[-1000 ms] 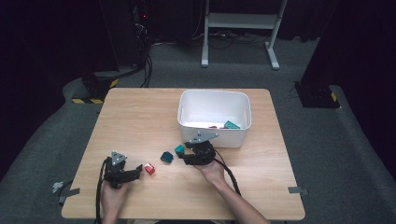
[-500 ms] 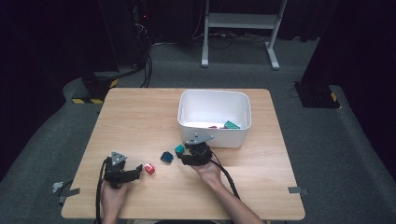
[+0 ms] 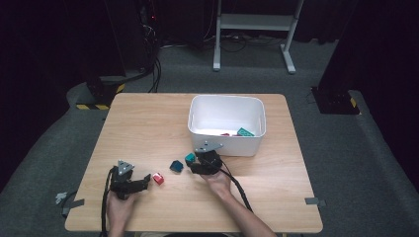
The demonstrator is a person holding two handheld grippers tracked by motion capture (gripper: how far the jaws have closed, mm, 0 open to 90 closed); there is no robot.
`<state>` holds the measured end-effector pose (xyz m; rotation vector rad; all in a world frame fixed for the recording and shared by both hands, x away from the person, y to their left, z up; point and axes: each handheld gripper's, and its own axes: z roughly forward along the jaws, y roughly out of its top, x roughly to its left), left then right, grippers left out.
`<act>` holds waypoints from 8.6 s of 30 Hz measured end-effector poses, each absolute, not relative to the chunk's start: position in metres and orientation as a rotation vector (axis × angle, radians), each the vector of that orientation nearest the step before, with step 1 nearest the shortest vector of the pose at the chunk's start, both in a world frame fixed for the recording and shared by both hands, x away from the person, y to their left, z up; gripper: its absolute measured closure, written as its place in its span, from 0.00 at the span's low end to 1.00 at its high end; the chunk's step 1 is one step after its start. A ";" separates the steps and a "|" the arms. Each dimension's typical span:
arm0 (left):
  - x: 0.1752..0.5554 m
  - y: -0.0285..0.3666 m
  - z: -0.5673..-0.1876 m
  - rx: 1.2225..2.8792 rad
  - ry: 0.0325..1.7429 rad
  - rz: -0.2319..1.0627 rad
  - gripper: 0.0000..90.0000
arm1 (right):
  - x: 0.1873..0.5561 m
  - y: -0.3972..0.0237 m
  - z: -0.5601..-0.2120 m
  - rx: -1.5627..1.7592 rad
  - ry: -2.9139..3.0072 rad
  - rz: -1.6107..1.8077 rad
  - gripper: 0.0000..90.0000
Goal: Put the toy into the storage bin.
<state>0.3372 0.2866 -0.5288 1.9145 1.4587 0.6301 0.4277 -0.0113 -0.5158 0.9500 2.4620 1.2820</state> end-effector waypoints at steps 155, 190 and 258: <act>0.338 0.286 -0.529 1.920 1.457 0.628 0.16 | 0.463 -0.151 -0.382 1.061 2.241 1.391 0.47; 0.325 0.290 -0.516 1.917 1.428 0.600 0.16 | 0.389 -0.158 -0.488 1.068 2.332 1.335 0.48; 0.322 0.237 -0.495 1.969 1.195 0.497 0.65 | 0.399 -0.141 -0.524 1.071 2.384 1.024 0.42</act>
